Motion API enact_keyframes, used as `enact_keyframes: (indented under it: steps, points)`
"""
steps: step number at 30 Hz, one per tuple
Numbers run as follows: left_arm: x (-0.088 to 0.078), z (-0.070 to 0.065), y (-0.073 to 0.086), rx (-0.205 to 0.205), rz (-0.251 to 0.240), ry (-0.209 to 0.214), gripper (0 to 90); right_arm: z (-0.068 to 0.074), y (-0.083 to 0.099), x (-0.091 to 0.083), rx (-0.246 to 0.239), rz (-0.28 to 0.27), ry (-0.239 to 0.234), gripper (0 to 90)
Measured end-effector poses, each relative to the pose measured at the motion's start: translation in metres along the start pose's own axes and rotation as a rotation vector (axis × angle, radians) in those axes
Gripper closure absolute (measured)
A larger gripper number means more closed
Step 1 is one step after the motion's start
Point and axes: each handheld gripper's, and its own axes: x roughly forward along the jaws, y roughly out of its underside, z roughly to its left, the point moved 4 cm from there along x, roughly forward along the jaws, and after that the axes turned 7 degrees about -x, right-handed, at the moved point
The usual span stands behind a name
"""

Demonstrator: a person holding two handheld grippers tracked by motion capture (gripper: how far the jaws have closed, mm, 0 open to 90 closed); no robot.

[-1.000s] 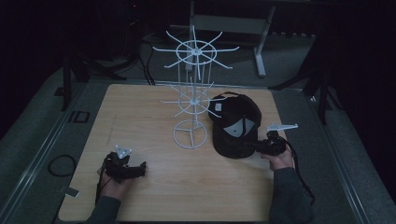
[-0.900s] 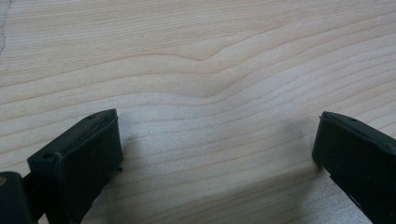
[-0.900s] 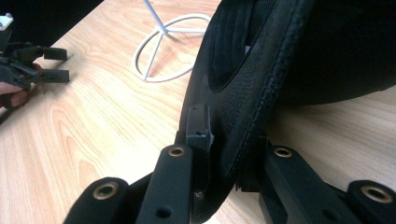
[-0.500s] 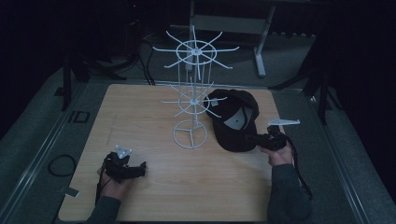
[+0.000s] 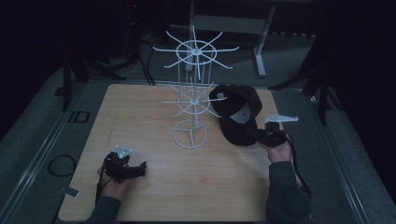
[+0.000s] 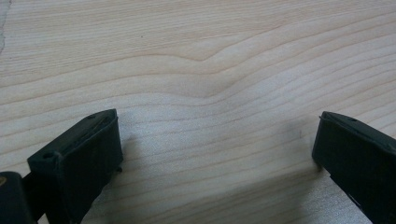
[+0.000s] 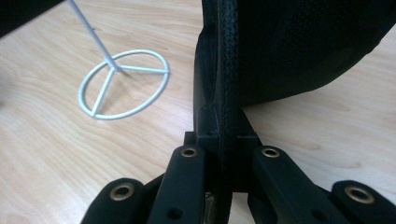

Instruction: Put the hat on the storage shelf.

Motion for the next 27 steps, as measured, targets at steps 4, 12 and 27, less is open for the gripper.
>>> enact_keyframes:
  steps: [4, 12, 27]
  points:
    - [0.0, 0.0, 0.0, 0.0, 0.0, 0.0, 1.5, -0.001, -0.005, 0.002, -0.016, 0.008, 0.034, 86.7]
    - [0.0, 0.0, 0.0, 0.0, 0.0, 0.0, 1.5, -0.006, -0.011, 0.006, -0.031, 0.015, 0.074, 86.7]
    - [0.0, 0.0, 0.0, 0.0, 0.0, 0.0, 1.5, -0.014, -0.017, 0.013, -0.054, -0.001, 0.128, 86.7]
